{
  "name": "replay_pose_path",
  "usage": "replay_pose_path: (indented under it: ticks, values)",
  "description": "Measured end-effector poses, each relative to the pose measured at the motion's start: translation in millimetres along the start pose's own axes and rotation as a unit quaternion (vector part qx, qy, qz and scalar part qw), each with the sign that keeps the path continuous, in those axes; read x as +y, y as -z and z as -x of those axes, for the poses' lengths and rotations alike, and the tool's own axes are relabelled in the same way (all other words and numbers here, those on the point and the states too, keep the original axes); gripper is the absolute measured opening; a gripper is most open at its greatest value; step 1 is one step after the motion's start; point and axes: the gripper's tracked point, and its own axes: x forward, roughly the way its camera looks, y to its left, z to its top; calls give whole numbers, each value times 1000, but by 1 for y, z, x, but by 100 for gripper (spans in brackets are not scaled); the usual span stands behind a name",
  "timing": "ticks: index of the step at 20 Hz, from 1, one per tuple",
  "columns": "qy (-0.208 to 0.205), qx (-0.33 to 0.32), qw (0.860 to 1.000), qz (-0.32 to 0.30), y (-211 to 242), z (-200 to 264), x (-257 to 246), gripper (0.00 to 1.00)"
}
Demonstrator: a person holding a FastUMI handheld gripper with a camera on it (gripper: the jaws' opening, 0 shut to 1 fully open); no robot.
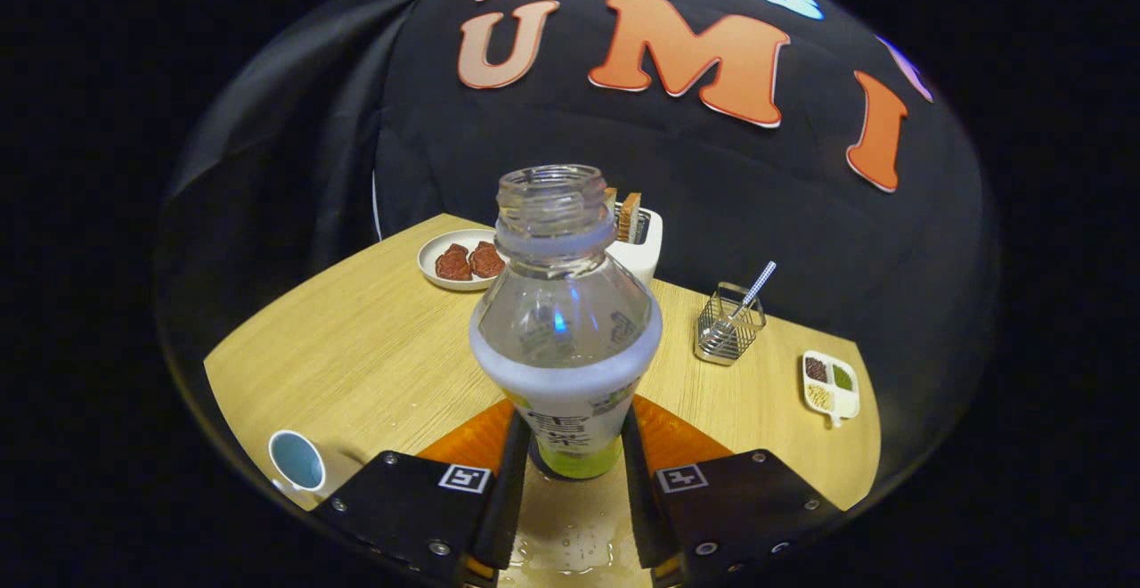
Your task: Take the bottle from table, then pour the juice into the cup, finally place the bottle on the coaster
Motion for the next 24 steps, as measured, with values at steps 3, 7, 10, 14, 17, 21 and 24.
replay_pose_path:
  ticks: [3,7,10,14,17,21,24]
  values:
    - [-15,4,998,-57,7,-22,-9,53]
    - [-23,30,997,-61,33,-45,-10,53]
    - [-32,25,997,-64,43,-57,-4,53]
    - [-35,13,997,-66,41,-64,-2,55]
    - [-33,16,998,-57,42,-62,-2,61]
    - [-23,23,998,-54,45,-54,-6,72]
    - [-19,17,998,-64,39,-37,-9,92]
